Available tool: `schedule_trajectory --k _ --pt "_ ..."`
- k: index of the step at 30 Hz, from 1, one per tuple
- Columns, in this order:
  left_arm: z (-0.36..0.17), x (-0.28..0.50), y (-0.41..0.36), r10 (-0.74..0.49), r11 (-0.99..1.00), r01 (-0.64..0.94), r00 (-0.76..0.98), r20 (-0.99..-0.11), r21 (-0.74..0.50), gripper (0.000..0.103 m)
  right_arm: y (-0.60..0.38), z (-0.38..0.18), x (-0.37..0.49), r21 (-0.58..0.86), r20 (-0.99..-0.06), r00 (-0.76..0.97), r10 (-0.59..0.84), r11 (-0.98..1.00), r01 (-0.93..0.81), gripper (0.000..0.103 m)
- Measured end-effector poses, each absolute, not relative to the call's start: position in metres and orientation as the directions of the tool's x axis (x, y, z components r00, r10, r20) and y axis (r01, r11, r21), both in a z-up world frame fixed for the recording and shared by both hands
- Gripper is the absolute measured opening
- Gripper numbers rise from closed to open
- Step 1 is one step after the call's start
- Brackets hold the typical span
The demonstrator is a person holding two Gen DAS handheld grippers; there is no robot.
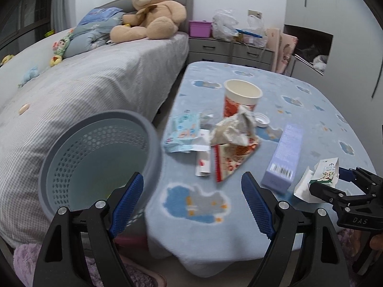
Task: Collect trash
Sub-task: 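Reach the right tool to the white open paper carton and grasp it, then grasp the lavender box with the left tool while the right tool holds the carton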
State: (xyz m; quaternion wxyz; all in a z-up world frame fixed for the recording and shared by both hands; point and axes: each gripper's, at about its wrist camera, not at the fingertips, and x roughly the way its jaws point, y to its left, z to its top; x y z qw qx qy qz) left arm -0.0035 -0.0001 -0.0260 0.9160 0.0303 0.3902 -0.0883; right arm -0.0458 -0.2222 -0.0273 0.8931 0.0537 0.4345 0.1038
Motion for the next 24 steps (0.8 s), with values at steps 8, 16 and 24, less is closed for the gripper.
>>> schedule_trajectory --k 8,16,24 --pt "-0.025 0.011 -0.06 -0.228 0.946 0.323 0.648 -0.727 -0.009 0.08 -0.259 -0.02 -0.064 0.227 -0.744 0.637 0.2 0.973 -0.04 0.081" --pt "-0.036 0.036 -0.109 -0.267 0.907 0.421 0.582 -0.768 0.004 0.08 -0.298 -0.024 -0.07 0.292 -0.73 0.659 0.181 0.954 0.061 0.081" --pt "-0.061 0.058 -0.143 -0.252 0.877 0.478 0.525 -0.813 0.037 0.08 -0.315 -0.03 -0.071 0.347 -0.717 0.669 0.196 0.933 0.099 0.081"
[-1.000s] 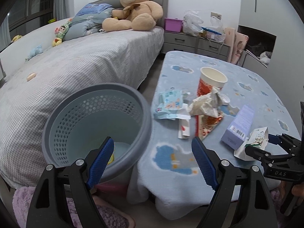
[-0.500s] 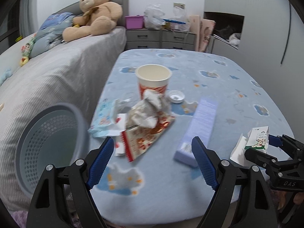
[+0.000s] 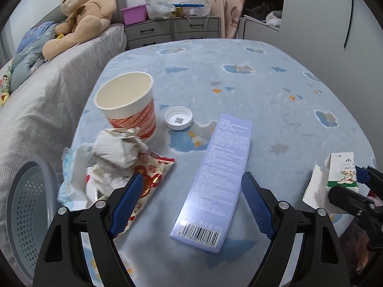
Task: Collect trash
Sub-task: 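Grasp the lavender box with the left tool while the right tool holds the carton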
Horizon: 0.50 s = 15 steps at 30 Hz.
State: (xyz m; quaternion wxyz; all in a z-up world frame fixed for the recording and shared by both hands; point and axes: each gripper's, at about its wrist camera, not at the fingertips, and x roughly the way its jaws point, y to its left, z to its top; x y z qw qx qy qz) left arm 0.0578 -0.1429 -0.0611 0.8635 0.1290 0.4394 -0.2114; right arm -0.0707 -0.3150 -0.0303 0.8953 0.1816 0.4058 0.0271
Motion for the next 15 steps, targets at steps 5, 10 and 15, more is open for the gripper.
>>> schedule_trajectory --k 5,10,15 --pt "-0.073 0.064 -0.155 -0.247 0.859 0.511 0.495 -0.833 0.048 0.08 -0.32 -0.033 -0.067 0.381 -0.71 0.671 0.215 0.918 0.108 0.081" --pt "-0.082 0.068 -0.164 -0.253 0.842 0.537 0.463 -0.85 0.042 0.063 -0.323 -0.033 -0.066 0.395 -0.704 0.674 0.223 0.912 0.11 0.081" --pt "-0.087 0.066 -0.168 -0.271 0.834 0.552 0.445 -0.853 0.022 0.048 -0.326 -0.034 -0.066 0.402 -0.704 0.673 0.225 0.908 0.117 0.081"
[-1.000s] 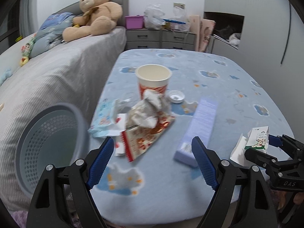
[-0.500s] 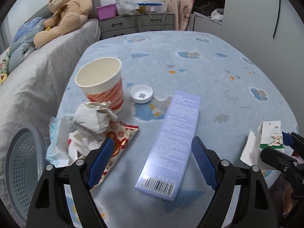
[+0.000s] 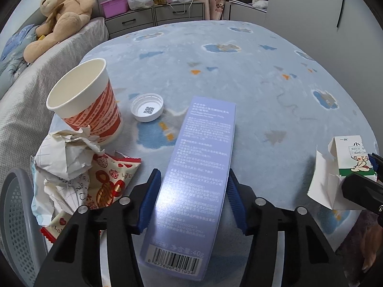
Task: Collect trash
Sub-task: 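Grasp the lavender box with the left tool while the right tool holds the carton, then carry the box and carton over the basket and open both tools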
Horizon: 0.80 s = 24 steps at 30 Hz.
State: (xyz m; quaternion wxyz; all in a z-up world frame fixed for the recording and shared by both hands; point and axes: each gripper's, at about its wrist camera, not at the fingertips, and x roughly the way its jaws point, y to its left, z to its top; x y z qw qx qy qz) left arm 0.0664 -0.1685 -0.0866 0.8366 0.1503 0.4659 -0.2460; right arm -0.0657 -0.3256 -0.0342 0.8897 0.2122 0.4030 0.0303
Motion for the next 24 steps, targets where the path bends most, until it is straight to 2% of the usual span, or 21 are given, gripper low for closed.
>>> schedule_trajectory --k 2,13,24 --pt "-0.085 0.064 -0.168 -0.293 0.832 0.555 0.434 -0.852 -0.003 0.043 -0.326 -0.034 -0.066 0.401 -0.705 0.673 0.225 0.909 0.116 0.081" --pt "-0.049 0.036 -0.126 -0.354 0.865 0.495 0.486 -0.799 -0.083 0.043 -0.311 -0.028 -0.068 0.367 -0.715 0.668 0.206 0.924 0.108 0.081" --pt "-0.012 0.024 -0.021 -0.263 0.944 0.326 0.626 -0.734 -0.059 0.043 -0.23 0.001 -0.051 0.34 -0.688 0.675 0.266 0.94 -0.025 0.081"
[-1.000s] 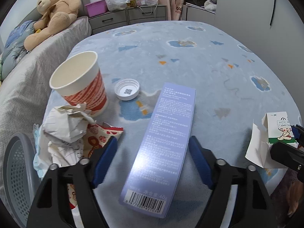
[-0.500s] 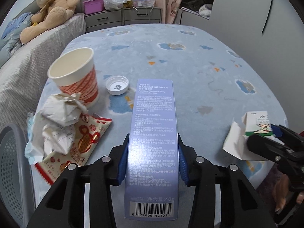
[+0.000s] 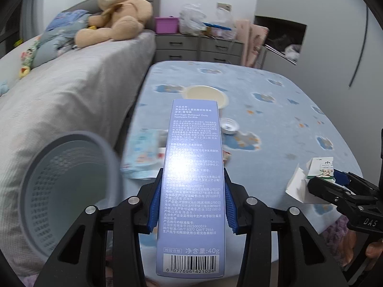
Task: Collect trash
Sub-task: 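Carry the box and carton over the basket and open both tools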
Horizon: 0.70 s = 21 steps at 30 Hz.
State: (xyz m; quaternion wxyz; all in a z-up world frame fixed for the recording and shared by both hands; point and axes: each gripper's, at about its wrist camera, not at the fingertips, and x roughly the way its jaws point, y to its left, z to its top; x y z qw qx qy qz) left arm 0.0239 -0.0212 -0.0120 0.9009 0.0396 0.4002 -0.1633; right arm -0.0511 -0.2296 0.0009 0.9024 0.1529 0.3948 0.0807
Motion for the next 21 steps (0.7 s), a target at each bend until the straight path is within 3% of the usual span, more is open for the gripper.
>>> schedule_trajectory --k 11,21 --pt "-0.001 0.034 0.1 -0.111 0.992 0.122 0.706 -0.699 -0.035 0.043 -0.116 0.02 -0.013 0.326 -0.666 0.639 0.384 0.921 -0.214 0.081" --pt "-0.032 0.049 0.164 -0.028 0.999 -0.013 0.687 -0.726 -0.051 0.043 -0.037 0.016 0.028 0.312 -0.679 0.583 0.446 0.894 -0.321 0.081"
